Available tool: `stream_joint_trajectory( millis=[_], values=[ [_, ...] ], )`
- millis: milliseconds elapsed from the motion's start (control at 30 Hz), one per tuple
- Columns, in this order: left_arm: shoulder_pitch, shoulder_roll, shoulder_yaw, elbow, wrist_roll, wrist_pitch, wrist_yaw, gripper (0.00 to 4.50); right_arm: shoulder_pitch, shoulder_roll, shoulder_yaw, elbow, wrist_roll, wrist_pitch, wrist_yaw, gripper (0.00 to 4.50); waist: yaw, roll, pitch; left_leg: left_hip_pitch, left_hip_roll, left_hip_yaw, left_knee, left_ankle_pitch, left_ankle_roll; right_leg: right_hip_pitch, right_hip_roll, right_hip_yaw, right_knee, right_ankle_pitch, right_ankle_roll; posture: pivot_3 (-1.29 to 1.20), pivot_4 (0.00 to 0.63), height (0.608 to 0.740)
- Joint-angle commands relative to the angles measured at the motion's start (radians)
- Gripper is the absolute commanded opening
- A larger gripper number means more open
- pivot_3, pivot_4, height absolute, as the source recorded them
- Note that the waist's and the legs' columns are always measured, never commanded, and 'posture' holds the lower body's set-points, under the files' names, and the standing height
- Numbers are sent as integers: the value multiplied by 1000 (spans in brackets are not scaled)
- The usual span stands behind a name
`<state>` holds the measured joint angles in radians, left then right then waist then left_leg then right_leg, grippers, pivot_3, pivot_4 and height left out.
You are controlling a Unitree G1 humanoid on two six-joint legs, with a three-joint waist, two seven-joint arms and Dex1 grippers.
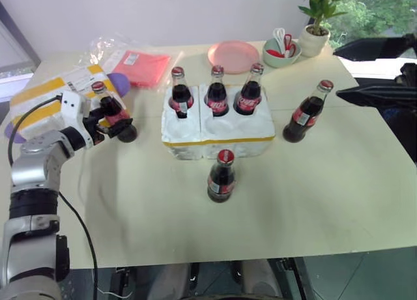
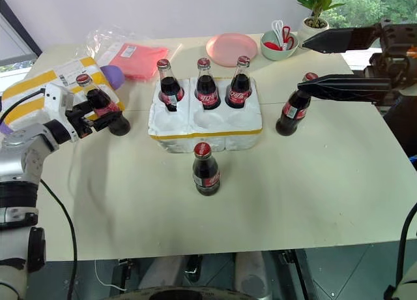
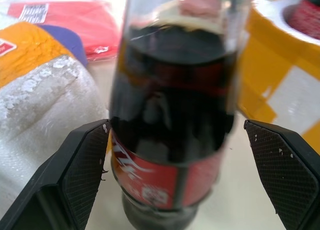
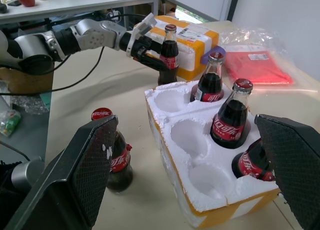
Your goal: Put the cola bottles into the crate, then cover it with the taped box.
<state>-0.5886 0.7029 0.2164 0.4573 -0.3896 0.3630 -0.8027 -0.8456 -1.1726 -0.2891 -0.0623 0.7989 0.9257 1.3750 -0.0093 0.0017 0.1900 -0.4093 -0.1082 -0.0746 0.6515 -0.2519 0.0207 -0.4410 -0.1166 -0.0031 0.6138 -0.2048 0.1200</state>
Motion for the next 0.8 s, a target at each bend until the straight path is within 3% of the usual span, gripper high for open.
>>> stream_joint_trajectory(
  millis=[33, 167, 267, 333, 600, 700, 800],
  values=[
    [-44, -6, 13, 34, 15, -31, 11, 4456, -5, -2, -36, -32, 35, -3, -27, 4500, 0, 0, 0, 0, 0, 0, 0, 0, 0, 0, 0, 0, 0, 0, 0, 0, 150, 740],
    [-76, -20, 4, 101, 41, -60, 10, 4456, 11, 3, -39, -49, 49, -5, -48, 4500, 0, 0, 0, 0, 0, 0, 0, 0, 0, 0, 0, 0, 0, 0, 0, 0, 150, 740],
    [-76, -25, -1, 82, 32, -52, -23, 3603, 27, 0, -44, -62, 58, -8, -60, 4500, 0, 0, 0, 0, 0, 0, 0, 0, 0, 0, 0, 0, 0, 0, 0, 0, 150, 740],
    [-76, -19, -4, 65, 32, -41, -39, 2758, 41, -3, -44, -70, 56, -19, -64, 4500, 1, -1, 0, 0, 0, 0, 0, 0, 0, 0, 0, 0, 0, 0, 0, 0, 150, 740],
    [-121, 72, 48, -110, -88, 177, -149, 2810, 135, -15, -41, -95, 16, -81, -75, 4500, -1, -8, 4, -2, 0, 0, 1, 0, 0, -1, 0, 0, 1, 0, 0, 0, 150, 740],
    [-208, 156, 71, -230, -237, 384, -255, 2810, 196, -5, -61, -119, 5, -99, -95, 4500, 1, -14, 7, -3, 0, -1, 2, 0, 0, -3, 1, 0, 1, 0, 0, 0, 150, 740],
    [-323, 166, 54, -240, -294, 481, -277, 2810, 261, 7, -82, -140, -3, -117, -121, 4500, 5, -14, 8, -12, 1, -5, 11, 0, 0, -5, 3, -3, 3, 0, 0, 0, 150, 740]
  ],
)
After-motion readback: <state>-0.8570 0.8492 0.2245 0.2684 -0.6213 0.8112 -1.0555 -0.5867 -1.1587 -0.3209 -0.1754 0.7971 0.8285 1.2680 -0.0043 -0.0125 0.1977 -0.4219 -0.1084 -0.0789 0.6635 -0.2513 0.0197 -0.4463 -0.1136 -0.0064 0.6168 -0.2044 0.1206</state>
